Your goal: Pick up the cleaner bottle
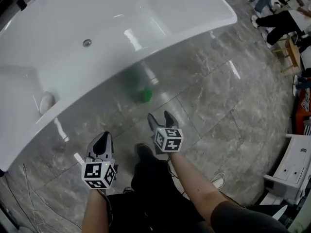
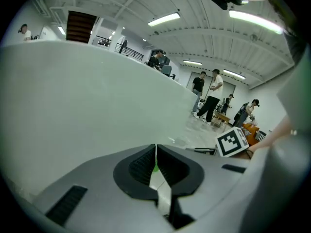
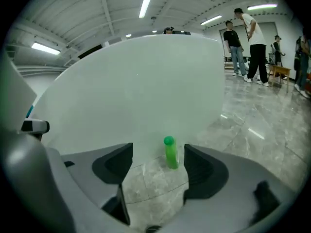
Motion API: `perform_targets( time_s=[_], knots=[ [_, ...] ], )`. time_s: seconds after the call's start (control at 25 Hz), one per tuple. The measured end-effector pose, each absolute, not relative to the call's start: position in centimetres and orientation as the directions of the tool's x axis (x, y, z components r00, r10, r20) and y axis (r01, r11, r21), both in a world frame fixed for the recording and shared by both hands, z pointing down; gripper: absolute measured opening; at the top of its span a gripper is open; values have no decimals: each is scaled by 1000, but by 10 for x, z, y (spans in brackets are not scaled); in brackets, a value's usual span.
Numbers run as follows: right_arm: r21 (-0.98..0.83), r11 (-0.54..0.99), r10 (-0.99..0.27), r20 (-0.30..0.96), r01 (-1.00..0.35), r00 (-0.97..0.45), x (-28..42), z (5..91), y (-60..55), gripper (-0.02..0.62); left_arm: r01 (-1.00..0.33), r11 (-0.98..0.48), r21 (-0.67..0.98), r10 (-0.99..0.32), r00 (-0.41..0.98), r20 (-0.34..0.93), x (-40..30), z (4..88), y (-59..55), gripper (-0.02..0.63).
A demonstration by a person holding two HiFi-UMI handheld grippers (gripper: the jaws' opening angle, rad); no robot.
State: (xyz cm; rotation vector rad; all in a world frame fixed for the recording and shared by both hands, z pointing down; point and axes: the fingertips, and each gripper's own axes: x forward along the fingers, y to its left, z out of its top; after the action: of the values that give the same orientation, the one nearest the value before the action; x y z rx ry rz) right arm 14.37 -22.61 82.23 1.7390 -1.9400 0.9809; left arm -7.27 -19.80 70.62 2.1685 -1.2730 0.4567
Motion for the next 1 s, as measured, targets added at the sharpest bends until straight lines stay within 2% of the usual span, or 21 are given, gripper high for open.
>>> perform_targets(
  time_s=[0.24, 0.36, 0.76, 1.0],
  knots=[
    [-212, -10, -703, 697, -977, -144, 153, 895, -229, 311, -869, -386, 311, -701, 495, 514, -85, 763, -223, 20],
    [-170, 30, -689, 710, -985, -144, 154, 931, -237, 311, -869, -396, 296, -719, 494, 489, -92, 790, -240, 20],
    [-98, 77, -782, 611, -992, -121, 155, 1018, -281, 310, -830, -488, 270, -708, 557, 435, -103, 868, -256, 20],
    [-45, 84, -819, 566, -995, -95, 145, 1043, -301, 311, -847, -489, 208, -742, 529, 412, -114, 893, -253, 20]
  ],
)
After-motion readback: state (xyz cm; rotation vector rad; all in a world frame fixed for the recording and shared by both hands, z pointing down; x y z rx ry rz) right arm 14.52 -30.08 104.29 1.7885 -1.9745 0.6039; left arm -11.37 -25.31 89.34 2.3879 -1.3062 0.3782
